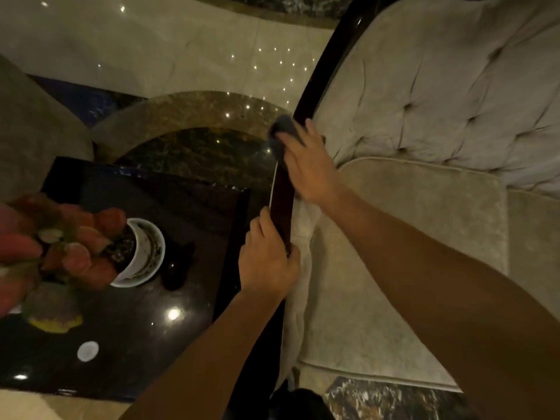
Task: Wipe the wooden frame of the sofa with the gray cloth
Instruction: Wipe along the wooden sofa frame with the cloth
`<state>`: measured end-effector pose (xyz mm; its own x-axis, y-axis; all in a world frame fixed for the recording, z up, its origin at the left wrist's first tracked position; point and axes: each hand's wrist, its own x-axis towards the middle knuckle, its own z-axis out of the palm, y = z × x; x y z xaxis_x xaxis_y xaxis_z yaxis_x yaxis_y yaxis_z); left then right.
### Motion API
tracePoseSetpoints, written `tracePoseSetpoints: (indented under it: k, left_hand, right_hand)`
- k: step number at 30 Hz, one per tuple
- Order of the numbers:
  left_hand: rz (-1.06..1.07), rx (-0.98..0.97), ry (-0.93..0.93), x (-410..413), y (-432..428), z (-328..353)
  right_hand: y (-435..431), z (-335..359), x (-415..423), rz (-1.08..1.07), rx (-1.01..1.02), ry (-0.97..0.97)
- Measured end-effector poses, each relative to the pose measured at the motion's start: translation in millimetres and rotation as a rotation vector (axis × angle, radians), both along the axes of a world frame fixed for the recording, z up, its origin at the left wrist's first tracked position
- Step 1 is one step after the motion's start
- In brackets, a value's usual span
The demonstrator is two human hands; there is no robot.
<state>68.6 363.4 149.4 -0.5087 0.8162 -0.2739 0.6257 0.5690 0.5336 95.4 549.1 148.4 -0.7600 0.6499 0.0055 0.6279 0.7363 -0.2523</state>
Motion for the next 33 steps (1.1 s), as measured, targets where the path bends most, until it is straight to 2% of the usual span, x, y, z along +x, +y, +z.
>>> tracePoseSetpoints:
  k: [3,5,6,9,10,11,13,15,16,19,21,24,25,26,28,30,33]
  left_hand:
    - [0.018,-0.048,-0.048,-11,35,-2]
    - [0.107,-0.078,-0.101,-7,43,-1]
    - [0.141,-0.091,-0.094,-8,47,0]
    - [0.115,-0.101,-0.021,-17,80,2]
    - [0.086,-0.095,0.022,-22,96,3]
    - [0.062,-0.093,0.061,-27,113,4]
    - [0.076,-0.126,0.086,-28,141,7]
    - [0.123,-0.169,0.135,-23,154,7]
    - [0.137,-0.185,0.175,-20,155,7]
    - [0.141,-0.223,0.216,-19,156,8]
    - [0.171,-0.275,0.274,-20,160,8]
    - [0.206,-0.310,0.314,-14,164,11]
    - [0.214,-0.313,0.318,-13,164,11]
    - [0.225,-0.319,0.322,-13,165,11]
    - [0.227,-0.339,0.352,-13,165,11]
    - [0.232,-0.340,0.401,-12,165,9]
    - [0.241,-0.331,0.417,-10,167,10]
  right_hand:
    - [-35,-3,18,0.357,-0.031,0.032]
    - [-12,2,32,0.588,-0.001,0.029]
    - [13,2,30,0.594,0.064,-0.002]
    - [90,0,16,0.121,0.046,-0.050]
    - [94,-5,12,0.034,0.035,-0.024]
    - [88,-10,7,0.060,0.056,-0.005]
    - [68,-18,9,0.281,0.107,-0.027]
    - [91,-11,16,0.480,0.202,-0.066]
    - [119,-5,16,0.474,0.274,-0.077]
    - [206,19,5,0.192,0.334,-0.063]
    - [201,21,-4,0.185,0.297,-0.066]
    - [152,-2,8,0.560,0.239,-0.077]
    - [157,-1,15,0.626,0.246,-0.086]
    - [176,3,15,0.627,0.278,-0.080]
    - [220,17,9,0.482,0.377,-0.071]
    - [240,29,5,0.343,0.380,-0.093]
    - [188,14,4,0.363,0.277,-0.035]
